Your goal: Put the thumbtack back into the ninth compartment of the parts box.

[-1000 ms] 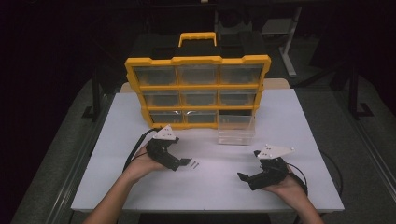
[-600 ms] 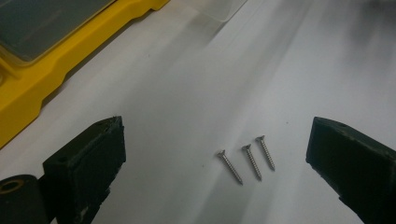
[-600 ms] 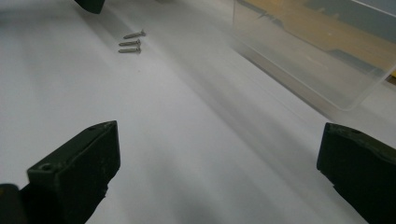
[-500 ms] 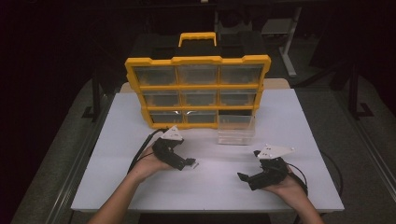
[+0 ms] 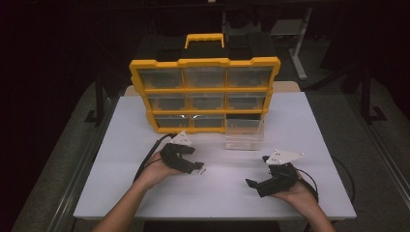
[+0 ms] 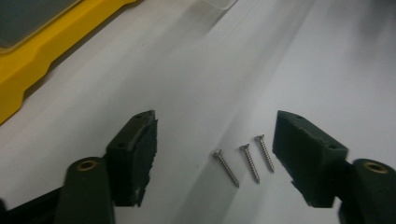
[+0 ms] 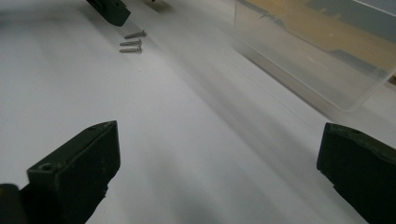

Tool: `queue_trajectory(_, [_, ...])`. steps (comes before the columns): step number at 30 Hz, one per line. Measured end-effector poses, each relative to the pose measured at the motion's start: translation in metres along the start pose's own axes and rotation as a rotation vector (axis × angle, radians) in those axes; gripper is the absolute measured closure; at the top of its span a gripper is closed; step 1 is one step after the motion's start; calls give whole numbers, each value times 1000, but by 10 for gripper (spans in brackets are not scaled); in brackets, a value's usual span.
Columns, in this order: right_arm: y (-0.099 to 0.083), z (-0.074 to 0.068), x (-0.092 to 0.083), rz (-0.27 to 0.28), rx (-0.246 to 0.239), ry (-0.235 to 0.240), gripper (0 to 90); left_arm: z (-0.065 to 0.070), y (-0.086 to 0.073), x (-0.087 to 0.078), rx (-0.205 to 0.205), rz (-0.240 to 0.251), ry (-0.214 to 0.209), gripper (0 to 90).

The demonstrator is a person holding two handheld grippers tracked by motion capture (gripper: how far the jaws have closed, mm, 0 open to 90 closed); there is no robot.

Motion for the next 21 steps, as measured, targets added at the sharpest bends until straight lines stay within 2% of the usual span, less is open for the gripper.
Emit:
queue_trajectory(3, [0, 0, 0, 0, 0, 1, 0, 0, -1, 1, -11, -10, 3, 438])
queue_trajectory(5, [0, 0, 0, -1, 0, 1, 0, 0, -2, 1, -6, -21, 1, 490])
queue_trajectory(13, [0, 0, 0, -2, -1, 3, 0, 1, -4, 4, -41, -43, -22, 674])
queue_trajectory(21, [0, -1, 1, -2, -3, 5, 0, 1, -7, 8, -47, -67, -33, 767])
Point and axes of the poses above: each handheld gripper's, and its own axes: x roughly forward along the jaws, y roughly out of its top, z roughly to its right, the point moved 6 cm from there along x, roughly forward along the jaws, and after that the axes turned 6 degrees about -y, right-handed, at the moved point
